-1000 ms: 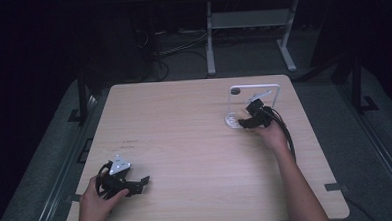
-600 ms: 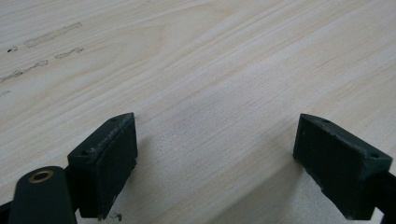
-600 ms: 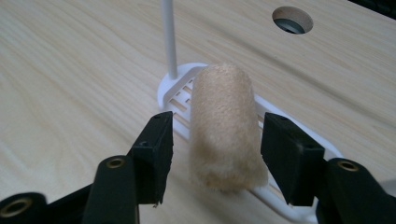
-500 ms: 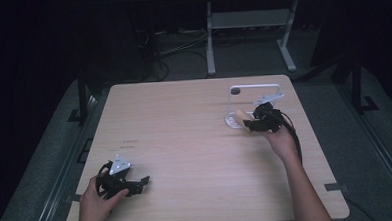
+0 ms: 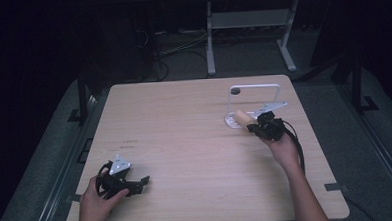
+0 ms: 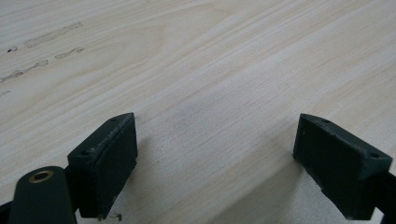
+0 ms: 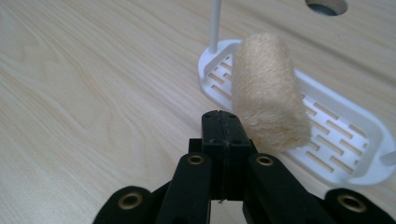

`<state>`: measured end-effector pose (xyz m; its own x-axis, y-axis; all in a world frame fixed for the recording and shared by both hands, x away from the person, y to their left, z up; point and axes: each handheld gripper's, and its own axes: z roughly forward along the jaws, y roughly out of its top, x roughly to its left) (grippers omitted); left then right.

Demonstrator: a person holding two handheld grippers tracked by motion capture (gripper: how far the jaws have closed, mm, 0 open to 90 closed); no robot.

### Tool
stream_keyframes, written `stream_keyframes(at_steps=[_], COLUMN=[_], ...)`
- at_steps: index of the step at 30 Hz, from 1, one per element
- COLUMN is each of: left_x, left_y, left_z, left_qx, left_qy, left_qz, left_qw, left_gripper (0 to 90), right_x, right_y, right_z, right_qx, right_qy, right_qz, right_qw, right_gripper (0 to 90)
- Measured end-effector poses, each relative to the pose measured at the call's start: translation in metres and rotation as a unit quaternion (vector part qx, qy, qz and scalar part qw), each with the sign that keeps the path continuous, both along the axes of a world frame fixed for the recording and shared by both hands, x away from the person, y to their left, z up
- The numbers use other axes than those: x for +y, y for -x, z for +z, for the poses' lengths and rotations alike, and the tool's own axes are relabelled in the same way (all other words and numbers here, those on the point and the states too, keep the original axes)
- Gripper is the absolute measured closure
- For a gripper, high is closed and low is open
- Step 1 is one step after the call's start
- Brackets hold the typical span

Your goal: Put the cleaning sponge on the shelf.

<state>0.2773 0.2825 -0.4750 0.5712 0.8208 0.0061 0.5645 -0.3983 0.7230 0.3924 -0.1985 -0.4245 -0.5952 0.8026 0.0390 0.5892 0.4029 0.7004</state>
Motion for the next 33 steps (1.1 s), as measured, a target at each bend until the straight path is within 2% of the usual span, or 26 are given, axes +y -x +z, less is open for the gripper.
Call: stream_keyframes(at_steps=[5, 11, 22, 33], left_x=[0.000, 0.000, 0.000, 0.000], left_y=[0.000, 0.000, 0.000, 0.000], left_z=[0.000, 0.000, 0.000, 0.000], left_qx=[0.000, 0.000, 0.000, 0.000], left_qy=[0.000, 0.000, 0.000, 0.000], left_qz=[0.000, 0.000, 0.000, 0.000], left_qw=[1.0000, 1.0000, 1.0000, 1.0000], left_gripper=[13.2, 13.2, 13.1, 13.1], right_x=[0.006, 0.009, -0.001, -0.015], right_y=[-0.004, -0.011, -0.015, -0.017], right_z=[-0.016, -0.031, -0.034, -0.035], right_qx=[0.011, 0.016, 0.005, -0.003], right_qy=[0.011, 0.025, 0.044, 0.047], right_qz=[0.005, -0.003, -0.029, -0.064], right_qw=[0.9999, 0.9996, 0.9986, 0.9969], right_gripper=[89.8, 89.7, 89.7, 89.7])
